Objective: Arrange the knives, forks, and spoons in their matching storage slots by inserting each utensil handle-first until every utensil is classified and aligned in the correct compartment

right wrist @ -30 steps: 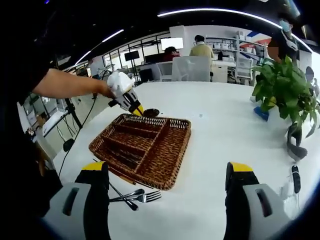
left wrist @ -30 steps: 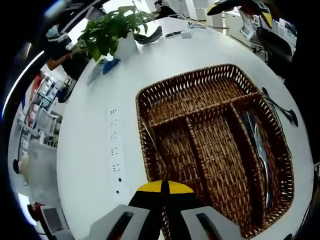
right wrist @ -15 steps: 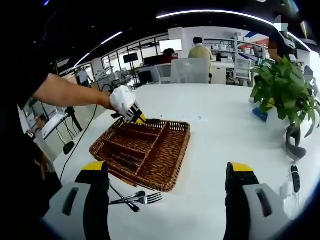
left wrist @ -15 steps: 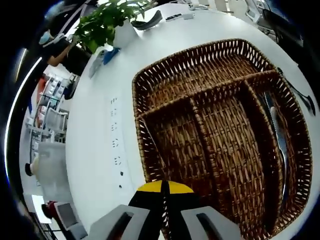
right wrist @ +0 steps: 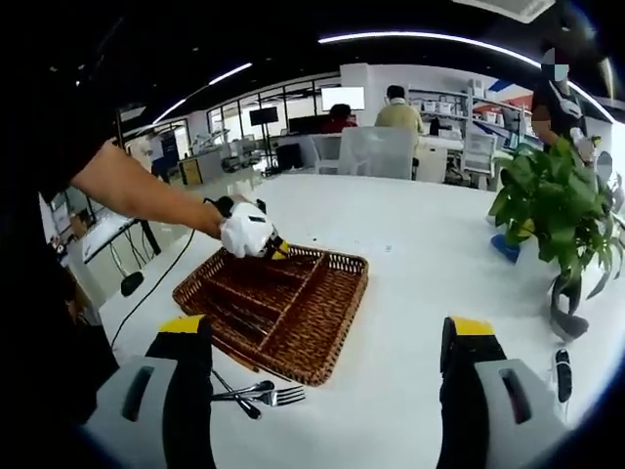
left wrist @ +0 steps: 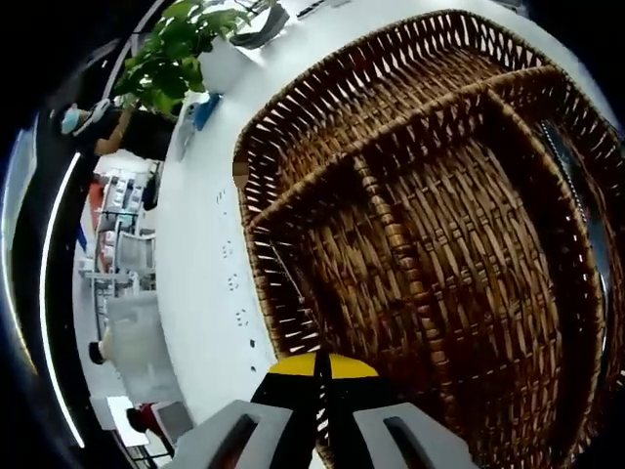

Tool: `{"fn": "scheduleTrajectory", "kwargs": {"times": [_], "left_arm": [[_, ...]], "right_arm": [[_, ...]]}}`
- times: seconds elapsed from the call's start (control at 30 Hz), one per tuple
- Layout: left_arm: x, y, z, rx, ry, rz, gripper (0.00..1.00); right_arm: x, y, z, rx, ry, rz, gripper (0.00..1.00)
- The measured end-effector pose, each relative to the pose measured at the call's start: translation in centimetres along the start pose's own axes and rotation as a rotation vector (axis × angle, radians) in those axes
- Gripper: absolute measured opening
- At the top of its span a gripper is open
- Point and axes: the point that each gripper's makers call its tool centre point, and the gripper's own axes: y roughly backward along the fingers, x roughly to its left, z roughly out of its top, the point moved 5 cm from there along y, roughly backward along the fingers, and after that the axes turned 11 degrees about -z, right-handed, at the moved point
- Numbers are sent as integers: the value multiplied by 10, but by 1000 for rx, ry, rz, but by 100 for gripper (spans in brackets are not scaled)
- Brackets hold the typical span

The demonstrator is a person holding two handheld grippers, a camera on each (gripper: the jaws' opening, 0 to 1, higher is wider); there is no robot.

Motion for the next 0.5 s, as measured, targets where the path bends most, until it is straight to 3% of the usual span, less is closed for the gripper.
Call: {"fn": "scheduleTrajectory", "kwargs": {"times": [0.03,0.13,0.5], "left_arm": [[-2,-1,0,30,-13,3,0],[-3,-6,4,33,-10,8,0],[-10,-10,6,-12,-28,-7,1]], "right_arm": [[-1,0,0,0,1,-3,99],[-4,0,0,-4,-1,-12,99],[-12,2,0,4,26,-15,99]]}}
